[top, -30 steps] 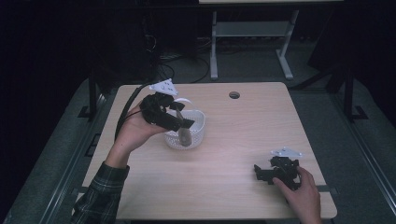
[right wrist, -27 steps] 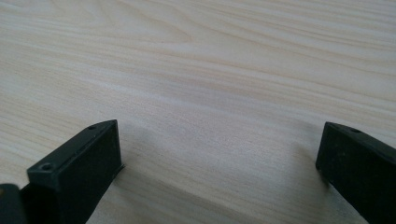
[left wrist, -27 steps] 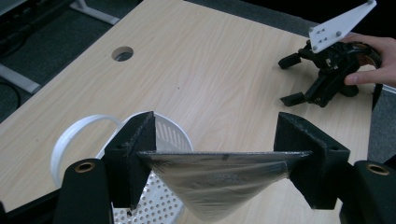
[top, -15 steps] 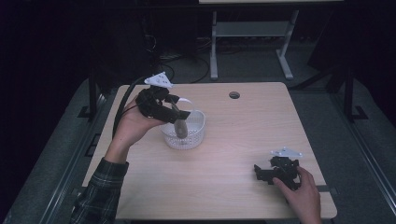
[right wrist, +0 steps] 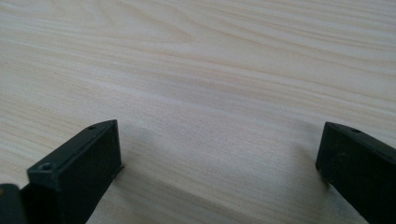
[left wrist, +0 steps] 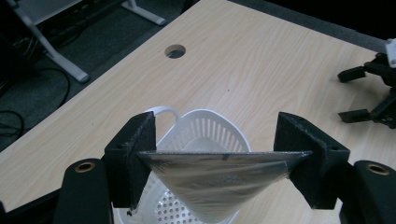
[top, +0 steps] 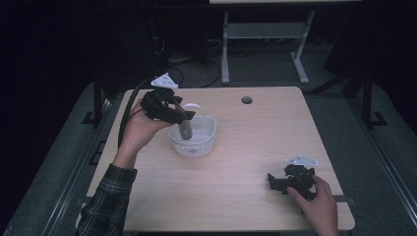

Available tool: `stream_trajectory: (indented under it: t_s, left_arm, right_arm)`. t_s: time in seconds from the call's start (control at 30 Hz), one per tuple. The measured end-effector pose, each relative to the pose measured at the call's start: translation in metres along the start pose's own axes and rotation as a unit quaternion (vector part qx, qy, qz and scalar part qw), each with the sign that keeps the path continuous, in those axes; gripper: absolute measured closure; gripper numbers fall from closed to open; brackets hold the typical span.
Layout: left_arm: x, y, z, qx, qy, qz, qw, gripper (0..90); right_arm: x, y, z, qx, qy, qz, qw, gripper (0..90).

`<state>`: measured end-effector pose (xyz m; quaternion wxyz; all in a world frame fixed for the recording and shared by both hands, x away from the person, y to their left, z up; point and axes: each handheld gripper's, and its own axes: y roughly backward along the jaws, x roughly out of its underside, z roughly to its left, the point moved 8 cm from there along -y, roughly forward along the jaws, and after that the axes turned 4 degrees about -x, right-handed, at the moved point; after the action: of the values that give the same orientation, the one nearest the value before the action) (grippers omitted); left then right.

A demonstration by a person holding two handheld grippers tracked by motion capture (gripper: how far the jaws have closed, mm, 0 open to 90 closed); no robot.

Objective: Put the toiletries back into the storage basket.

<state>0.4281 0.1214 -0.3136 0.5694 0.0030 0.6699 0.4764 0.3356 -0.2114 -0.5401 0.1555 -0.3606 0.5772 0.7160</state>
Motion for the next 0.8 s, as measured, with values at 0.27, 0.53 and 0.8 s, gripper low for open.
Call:
stream_trajectory:
  t_s: [0.27, 0.53, 0.8]
  left_arm:
    - [0.007, -0.005, 0.009, -0.013, 0.007, 0.000, 0.9999, 29.4]
    - [0.015, -0.012, 0.013, -0.018, 0.010, 0.006, 0.9998, 29.3]
    - [0.026, -0.022, 0.017, -0.025, 0.013, 0.014, 0.9995, 29.3]
  right_arm:
    - [0.000, 0.000, 0.000, 0.000, 0.000, 0.000, 1.0000, 0.0]
    - [0.000, 0.000, 0.000, 0.000, 0.000, 0.000, 1.0000, 0.0]
    - [0.000, 0.000, 0.000, 0.000, 0.000, 0.000, 1.0000, 0.0]
